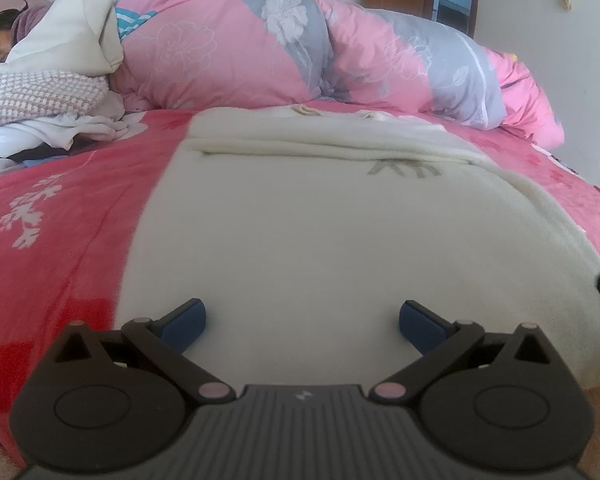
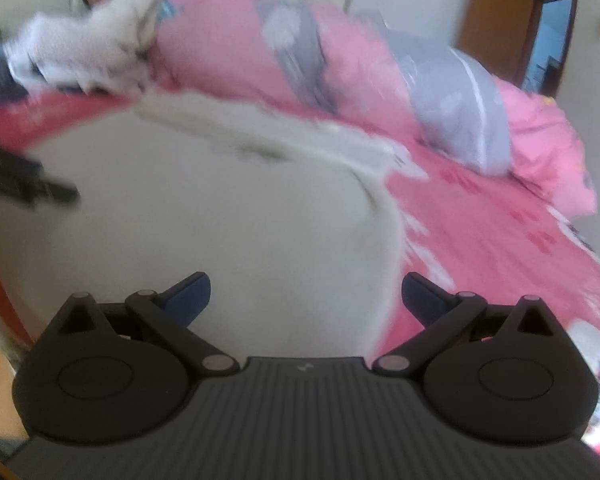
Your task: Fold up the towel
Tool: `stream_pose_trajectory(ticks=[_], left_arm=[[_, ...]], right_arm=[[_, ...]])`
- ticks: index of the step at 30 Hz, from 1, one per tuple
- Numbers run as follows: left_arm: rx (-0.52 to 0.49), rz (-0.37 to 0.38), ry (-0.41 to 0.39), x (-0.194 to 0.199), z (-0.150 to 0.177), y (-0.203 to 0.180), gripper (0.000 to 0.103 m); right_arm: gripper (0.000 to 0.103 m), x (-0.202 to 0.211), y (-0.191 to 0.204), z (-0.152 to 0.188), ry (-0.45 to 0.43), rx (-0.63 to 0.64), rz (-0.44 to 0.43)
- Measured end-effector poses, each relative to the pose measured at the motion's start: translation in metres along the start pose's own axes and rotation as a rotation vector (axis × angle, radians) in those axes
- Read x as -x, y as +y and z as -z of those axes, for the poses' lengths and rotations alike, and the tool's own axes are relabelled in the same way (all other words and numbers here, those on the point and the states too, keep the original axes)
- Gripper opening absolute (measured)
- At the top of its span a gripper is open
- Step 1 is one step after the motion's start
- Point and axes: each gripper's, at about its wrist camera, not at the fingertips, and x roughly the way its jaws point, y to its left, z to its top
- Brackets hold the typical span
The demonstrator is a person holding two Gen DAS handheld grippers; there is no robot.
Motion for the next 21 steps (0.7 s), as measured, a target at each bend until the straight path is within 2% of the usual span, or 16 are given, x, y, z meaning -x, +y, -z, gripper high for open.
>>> stream_pose_trajectory(ticks=[4, 7, 14, 17, 21], left_arm=[[0.012, -0.001, -0.007, 0.006, -0.008, 0.001, 0.103], [-0.008, -0.004, -0.04, 0.01, -0.019, -0.003, 0.103], [-0.053, -0.003, -0.085, -0.009, -0.053, -0.019, 0.103], [-0.046, -0.008, -0.068, -0.029, -0.062, -0.024, 0.103], [-0.029, -0.021, 0.002, -0.057, -0.06, -0.025, 0.103]], right_arm=[[0.102, -0.019, 0.022, -0.01, -0.041, 0.038, -0.07], [0.102, -0.035, 0.035, -0.014, -0.052, 0.055, -0.12], [0.102, -0.062, 0.032, -0.003, -0.004, -0.045, -0.173], [0.102, -0.068, 0.023, 0.002, 0.004, -0.13, -0.212], [0.102, -0.071, 0.024, 0.005, -0.002, -0.133, -0.211]])
